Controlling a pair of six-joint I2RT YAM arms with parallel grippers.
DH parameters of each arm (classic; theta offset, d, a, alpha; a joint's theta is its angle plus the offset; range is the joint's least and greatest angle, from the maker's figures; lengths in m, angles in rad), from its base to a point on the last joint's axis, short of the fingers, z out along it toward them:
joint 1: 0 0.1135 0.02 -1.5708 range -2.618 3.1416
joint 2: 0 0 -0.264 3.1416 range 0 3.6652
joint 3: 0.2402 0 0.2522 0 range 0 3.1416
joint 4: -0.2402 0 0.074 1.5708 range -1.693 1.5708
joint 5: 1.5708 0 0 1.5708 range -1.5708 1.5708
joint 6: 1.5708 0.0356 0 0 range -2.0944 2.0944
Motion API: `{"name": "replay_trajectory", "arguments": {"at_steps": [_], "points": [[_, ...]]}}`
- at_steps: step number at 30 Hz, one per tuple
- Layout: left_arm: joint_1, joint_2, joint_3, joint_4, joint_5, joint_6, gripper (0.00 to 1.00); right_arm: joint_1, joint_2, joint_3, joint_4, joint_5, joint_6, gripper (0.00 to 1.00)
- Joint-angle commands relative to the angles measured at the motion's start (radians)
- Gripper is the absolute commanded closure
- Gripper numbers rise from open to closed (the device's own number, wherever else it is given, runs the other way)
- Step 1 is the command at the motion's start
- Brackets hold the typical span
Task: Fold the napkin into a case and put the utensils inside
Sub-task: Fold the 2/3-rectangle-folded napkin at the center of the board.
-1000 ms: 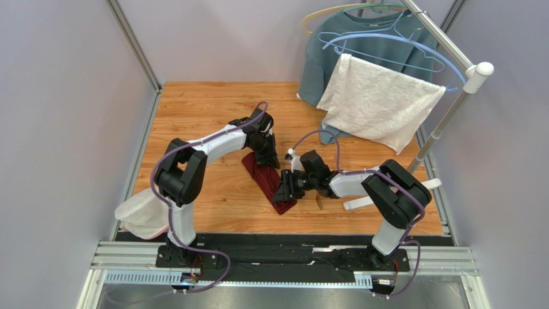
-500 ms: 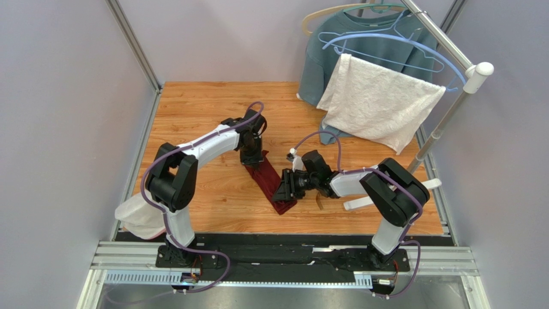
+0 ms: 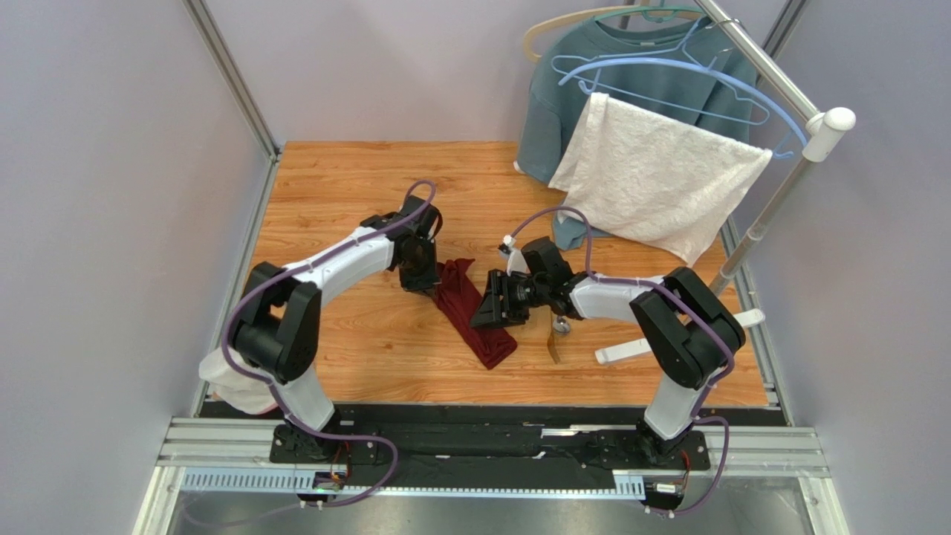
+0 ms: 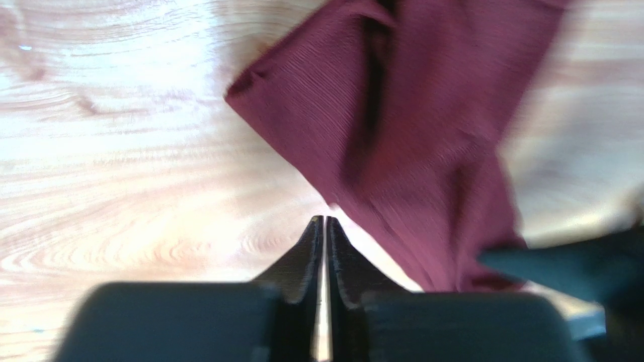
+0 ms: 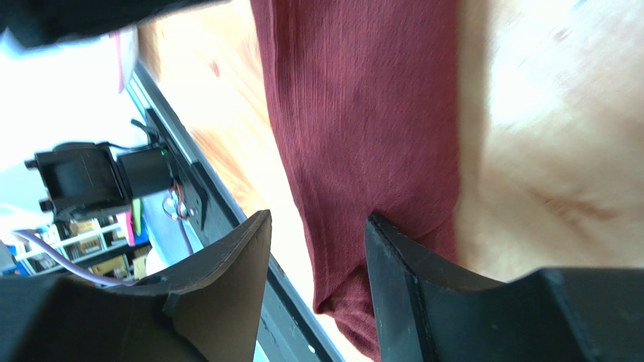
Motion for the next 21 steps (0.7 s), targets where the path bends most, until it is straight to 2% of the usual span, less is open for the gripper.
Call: {"name": "replay_trajectory", "arguments": {"at_steps": [1, 3, 6, 13, 15, 21], "points": [[0.004, -0.17, 0.038, 0.088, 0.052, 0.008, 0.82, -0.008, 0.039, 0.009, 0.03, -0.035, 0.005, 0.48], [0.003, -0.161, 0.086, 0.093, 0.065, 0.036, 0.73, -0.006, 0.047, -0.009, 0.06, -0.05, 0.03, 0.48], [-0.009, -0.076, 0.208, 0.053, 0.042, 0.077, 0.66, -0.008, 0.041, -0.046, 0.081, -0.045, 0.032, 0.49], [-0.133, 0.208, 0.552, -0.099, -0.205, 0.191, 0.66, -0.005, 0.031, -0.11, 0.126, -0.038, 0.055, 0.57], [-0.146, 0.294, 0.624, -0.175, -0.205, 0.203, 0.66, -0.005, 0.045, -0.126, 0.156, -0.045, 0.068, 0.6], [-0.232, 0.44, 0.81, -0.327, -0.341, 0.217, 0.64, -0.005, 0.068, -0.149, 0.196, -0.047, 0.076, 0.6]]}}
